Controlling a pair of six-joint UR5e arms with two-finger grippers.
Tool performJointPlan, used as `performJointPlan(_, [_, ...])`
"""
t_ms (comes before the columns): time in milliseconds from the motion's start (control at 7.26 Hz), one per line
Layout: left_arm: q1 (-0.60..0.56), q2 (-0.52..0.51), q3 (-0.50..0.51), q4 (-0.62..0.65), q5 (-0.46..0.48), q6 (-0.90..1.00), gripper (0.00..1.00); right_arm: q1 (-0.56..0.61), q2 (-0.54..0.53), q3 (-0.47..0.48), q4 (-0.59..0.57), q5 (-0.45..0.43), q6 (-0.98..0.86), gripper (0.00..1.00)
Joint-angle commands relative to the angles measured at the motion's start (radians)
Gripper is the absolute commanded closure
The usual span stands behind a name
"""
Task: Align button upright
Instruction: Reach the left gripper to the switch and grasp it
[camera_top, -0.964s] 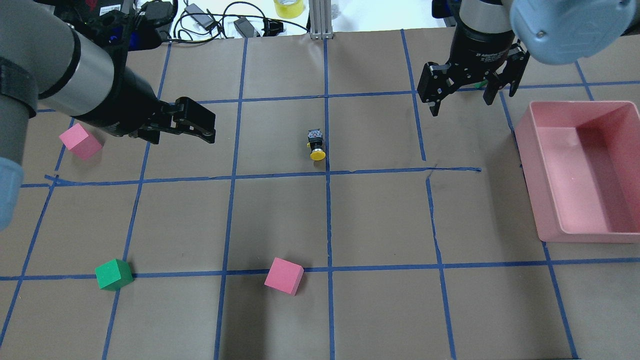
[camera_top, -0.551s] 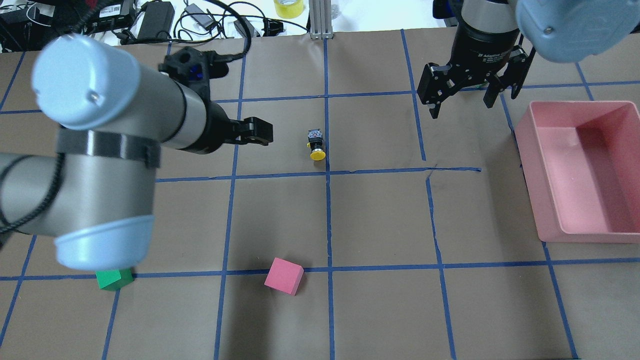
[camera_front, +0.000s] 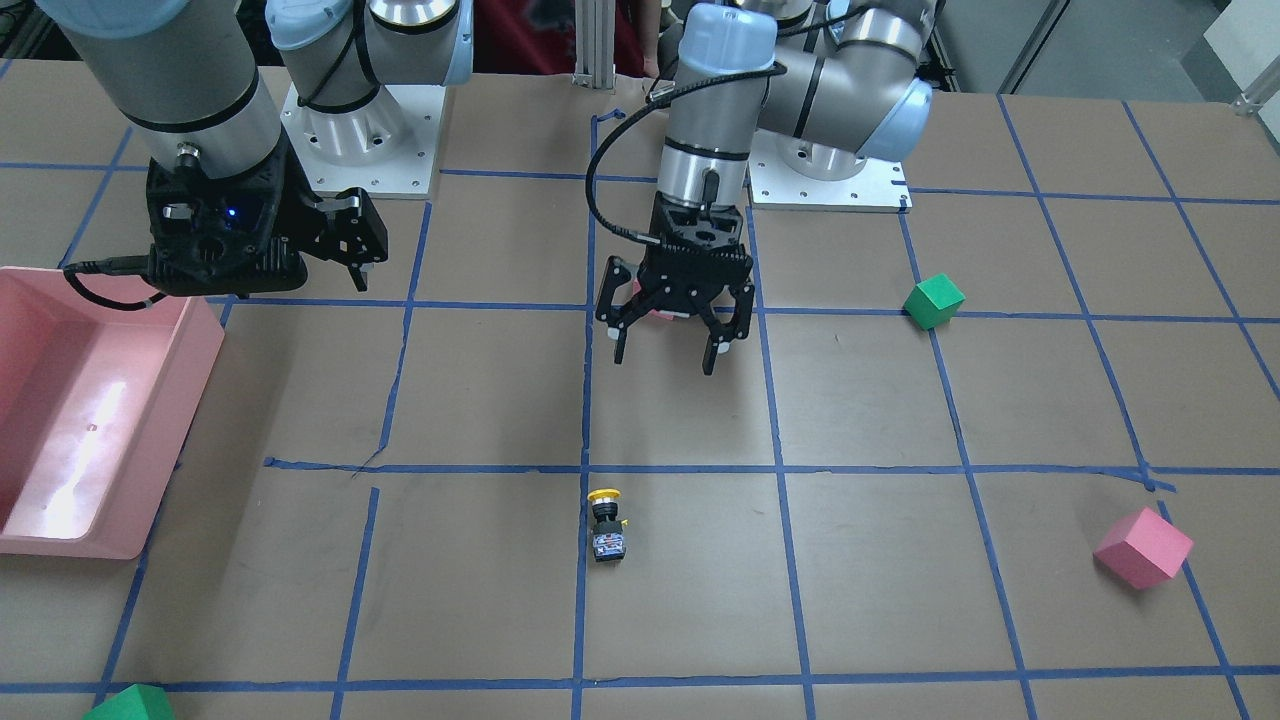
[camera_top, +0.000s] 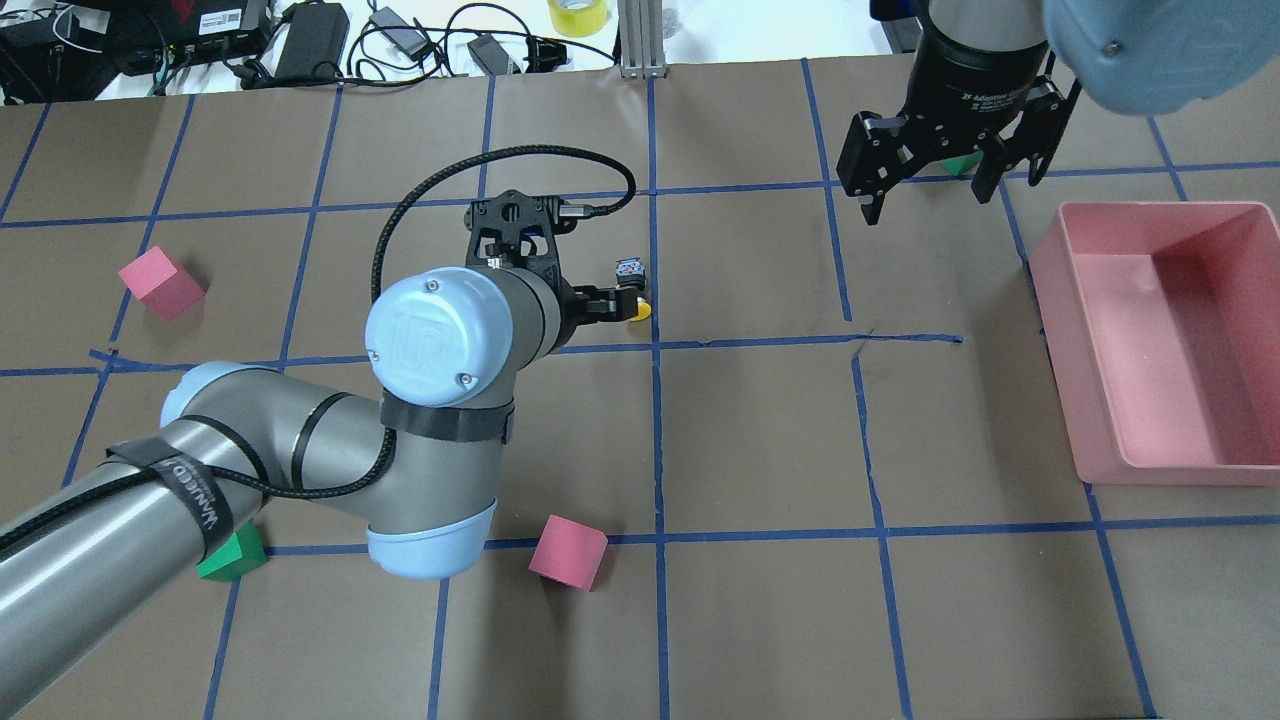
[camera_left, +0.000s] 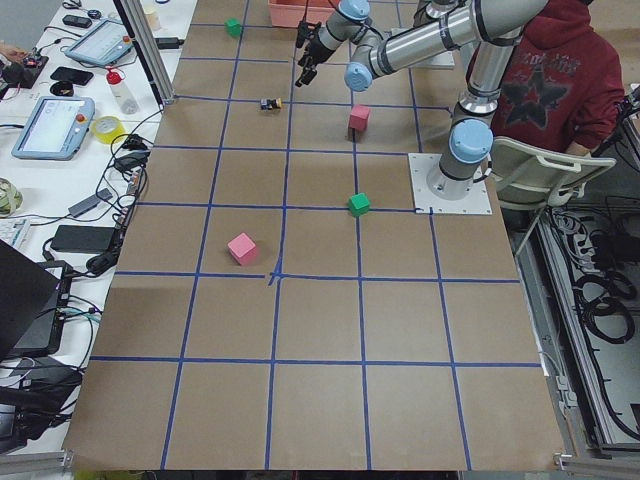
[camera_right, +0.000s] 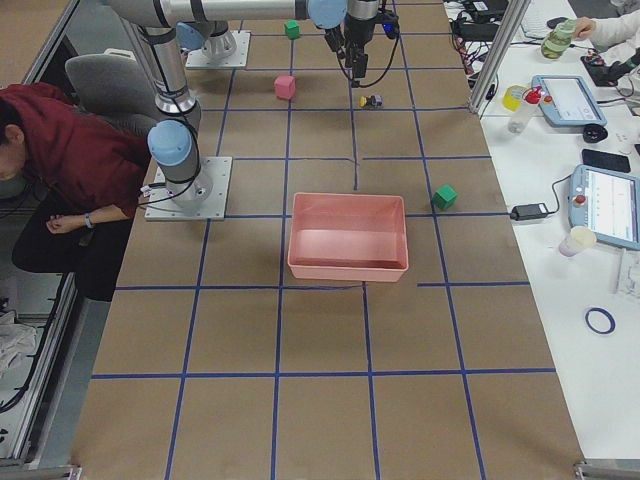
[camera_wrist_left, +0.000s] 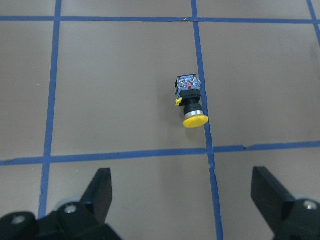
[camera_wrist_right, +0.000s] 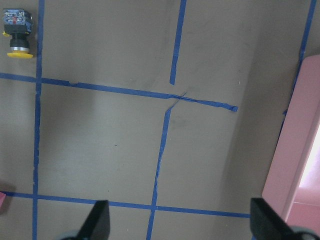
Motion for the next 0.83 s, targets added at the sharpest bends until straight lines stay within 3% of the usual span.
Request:
performJointPlan(0, [-0.008,-0.171,-0.002,0.277,0.029,-0.001,0.00,-0.003,-0.036,-0.009,0.001,0.004,-0.002,0.00])
performJointPlan(138, [-0.008,-0.223,0.002,0.350,0.030,-0.002,0.00,-0.003,-0.044,-0.009,0.001,0.010,-0.002,0.00])
performJointPlan(275, [-0.008,-0.272,0.017,0.400,0.030,-0.001,0.02,-0.005,-0.046,-0.009,0.001,0.081,0.006,0.00])
performJointPlan(689, [-0.010,-0.433,0.149,0.433,0.042,0.001,0.02,-0.003,-0.073,-0.006,0.088,0.082,0.011,0.00])
